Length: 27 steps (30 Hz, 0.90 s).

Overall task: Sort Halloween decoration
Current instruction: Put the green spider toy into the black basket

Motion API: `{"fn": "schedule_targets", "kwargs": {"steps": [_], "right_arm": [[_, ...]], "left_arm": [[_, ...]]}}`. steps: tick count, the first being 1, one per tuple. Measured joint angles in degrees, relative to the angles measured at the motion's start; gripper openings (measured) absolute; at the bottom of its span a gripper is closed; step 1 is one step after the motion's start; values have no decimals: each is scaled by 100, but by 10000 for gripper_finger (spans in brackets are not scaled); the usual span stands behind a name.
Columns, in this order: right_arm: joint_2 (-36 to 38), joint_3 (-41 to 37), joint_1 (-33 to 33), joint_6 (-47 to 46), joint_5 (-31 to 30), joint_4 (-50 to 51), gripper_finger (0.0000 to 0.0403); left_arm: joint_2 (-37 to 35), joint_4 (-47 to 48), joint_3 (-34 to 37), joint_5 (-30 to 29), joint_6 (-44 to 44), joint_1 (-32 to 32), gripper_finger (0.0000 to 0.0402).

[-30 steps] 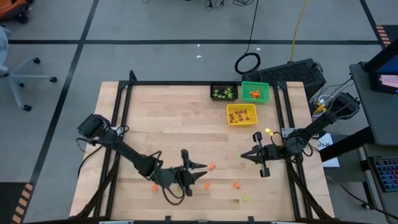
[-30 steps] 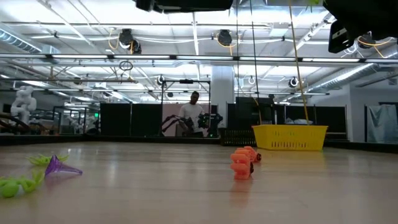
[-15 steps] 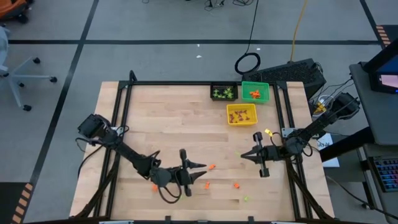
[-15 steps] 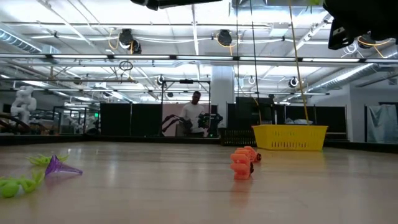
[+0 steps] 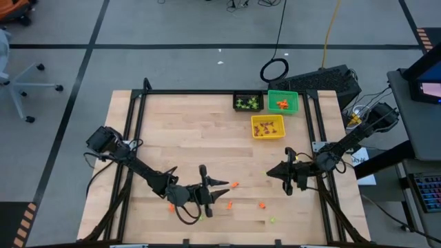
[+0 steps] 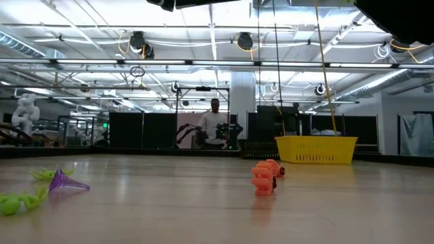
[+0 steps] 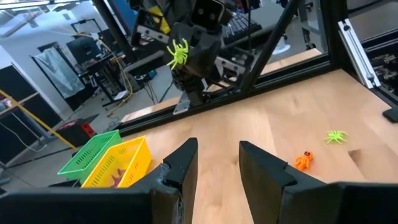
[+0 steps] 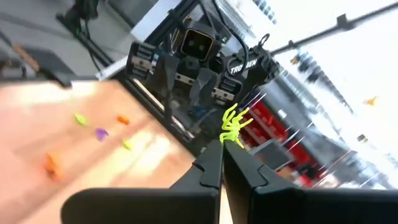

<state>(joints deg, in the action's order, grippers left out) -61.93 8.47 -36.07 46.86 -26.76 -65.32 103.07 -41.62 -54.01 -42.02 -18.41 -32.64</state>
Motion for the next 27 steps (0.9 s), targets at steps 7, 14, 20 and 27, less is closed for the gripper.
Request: {"fn": "schedule_targets", "kwargs": {"steps": [7, 14, 20, 27], "right_arm": [[0, 0, 0, 1324, 2, -2, 0], [0, 0, 0, 1183, 4, 0, 0], [0, 0, 0, 1049, 4, 0, 0], [-2, 0, 0, 867, 4, 50, 0]], "left_arm": [[0, 4, -1, 2, 0, 0, 115], [0, 6, -1, 2, 0, 0, 115], [0, 8, -3, 2, 0, 0, 115], [0, 8, -3, 2, 5, 0, 115]]}}
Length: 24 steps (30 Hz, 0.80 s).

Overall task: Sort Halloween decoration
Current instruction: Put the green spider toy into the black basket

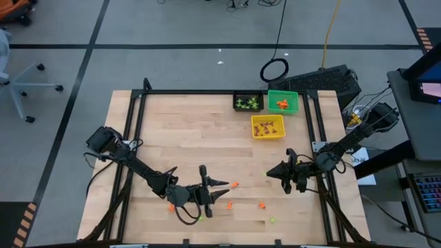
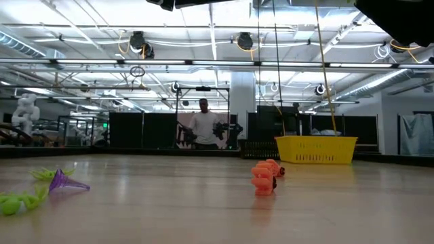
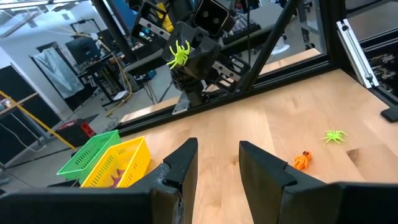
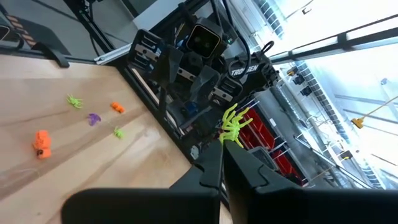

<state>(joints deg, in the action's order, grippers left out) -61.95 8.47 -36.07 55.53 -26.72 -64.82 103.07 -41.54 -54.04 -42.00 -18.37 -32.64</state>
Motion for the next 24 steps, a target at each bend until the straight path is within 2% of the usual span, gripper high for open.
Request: {"fn": "schedule_targets", "kwargs": {"steps": [16, 21, 24], "right_arm": [[0, 0, 0, -496, 0, -6, 0], [0, 0, 22, -1062, -35, -100, 0], [0, 0, 120, -1721, -186, -326, 0]], "left_arm": [[0, 2, 0, 0, 150, 4, 115], [0, 2, 0, -1, 151, 4, 115], [0, 2, 0, -2, 153, 4, 115]]}}
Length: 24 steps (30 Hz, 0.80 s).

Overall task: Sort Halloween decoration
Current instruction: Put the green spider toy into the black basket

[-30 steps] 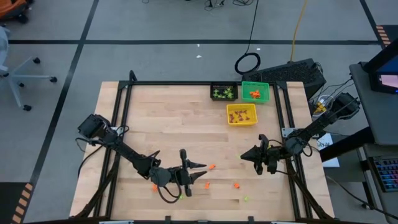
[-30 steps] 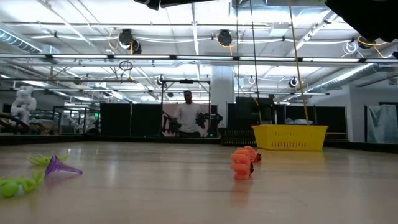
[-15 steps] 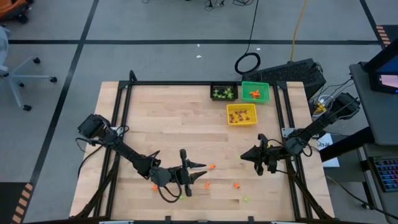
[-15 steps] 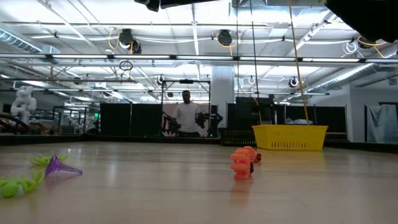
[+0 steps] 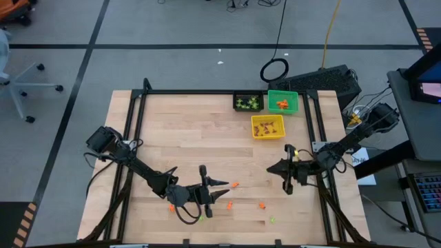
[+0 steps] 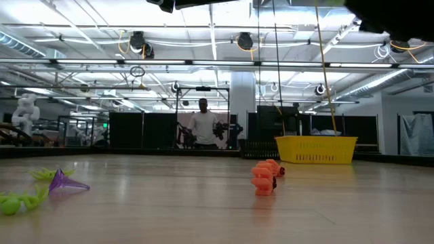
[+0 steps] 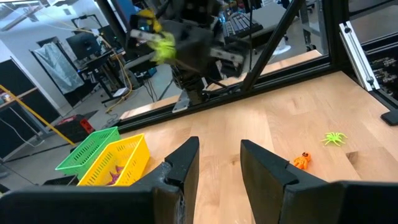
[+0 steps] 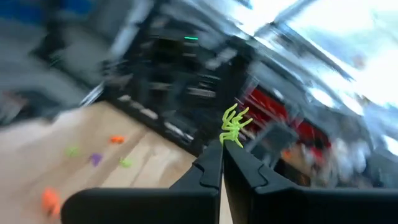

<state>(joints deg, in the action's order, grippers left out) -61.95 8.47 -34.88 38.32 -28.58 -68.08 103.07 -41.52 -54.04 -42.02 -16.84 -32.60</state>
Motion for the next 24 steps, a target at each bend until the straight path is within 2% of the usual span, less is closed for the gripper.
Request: {"fn": "schedule_targets", "kwargs": {"steps": [4, 6, 11, 14, 17, 21, 24], "right_arm": [[0, 60, 213, -1258, -901, -197, 0], [0, 129, 357, -1585, -1191, -103, 0], [0, 538, 843, -2139, -1219, 563, 0], [0, 1005, 1270, -2599, -1218, 1646, 0], [0, 1619, 1764, -3152, -1157, 3238, 0], [-2, 2415, 2526, -3691, -106, 5410, 0], [0, 2898, 3151, -3817, 840, 6317, 0]], "left_arm": [[0, 0, -2, 1, -2, 0, 115], [0, 0, -2, 0, -2, 0, 115], [0, 4, -2, 0, -24, 0, 115], [0, 0, -2, -11, -135, 0, 115], [0, 0, -2, -103, -197, 0, 115], [0, 0, -2, -173, -199, 1, 115], [0, 2, -2, -173, -199, 0, 115]]}}
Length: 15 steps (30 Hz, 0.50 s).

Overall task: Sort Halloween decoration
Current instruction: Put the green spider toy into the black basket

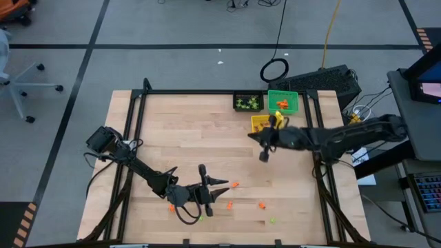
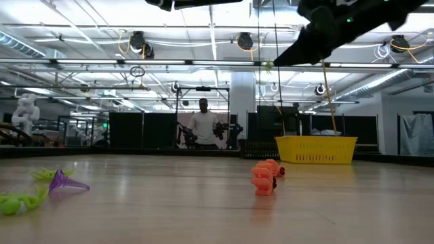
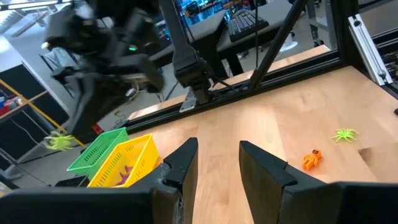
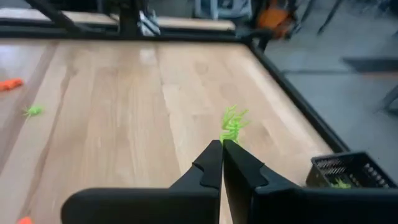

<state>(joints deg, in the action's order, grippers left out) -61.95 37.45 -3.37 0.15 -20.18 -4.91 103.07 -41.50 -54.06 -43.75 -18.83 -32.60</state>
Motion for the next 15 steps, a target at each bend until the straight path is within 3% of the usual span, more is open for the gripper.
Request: {"fn": "schedule_targets", "kwargs": {"steps": [8, 15], "right_arm": [[0, 658, 1630, 130, 1418, 1195, 0], [-132, 867, 2956, 229, 2051, 1466, 0]], "left_arm": [[0, -2, 0, -2, 7, 0, 115], [0, -2, 0, -2, 10, 0, 115]]}}
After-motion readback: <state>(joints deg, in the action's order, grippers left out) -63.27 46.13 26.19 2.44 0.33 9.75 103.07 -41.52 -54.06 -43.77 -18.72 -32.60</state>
